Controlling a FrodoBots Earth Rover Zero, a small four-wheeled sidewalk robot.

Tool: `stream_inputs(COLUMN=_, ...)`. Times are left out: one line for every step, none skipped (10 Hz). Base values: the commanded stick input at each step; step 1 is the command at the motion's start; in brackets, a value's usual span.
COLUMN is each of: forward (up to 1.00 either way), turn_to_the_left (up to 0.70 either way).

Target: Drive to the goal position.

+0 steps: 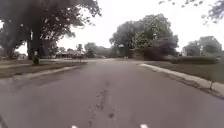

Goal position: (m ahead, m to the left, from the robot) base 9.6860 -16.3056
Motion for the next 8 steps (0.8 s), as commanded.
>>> stream_inputs(forward=0.7, turn_to_the_left=-0.35)
stream_inputs(forward=0.7, turn_to_the_left=-0.35)
stream_inputs(forward=0.7, turn_to_the_left=-0.22)
stream_inputs(forward=0.7, turn_to_the_left=0.0)
stream_inputs(forward=0.7, turn_to_the_left=0.0)
stream_inputs(forward=0.7, turn_to_the_left=0.0)
stream_inputs(forward=0.7, turn_to_the_left=0.0)
stream_inputs(forward=0.7, turn_to_the_left=0.0)
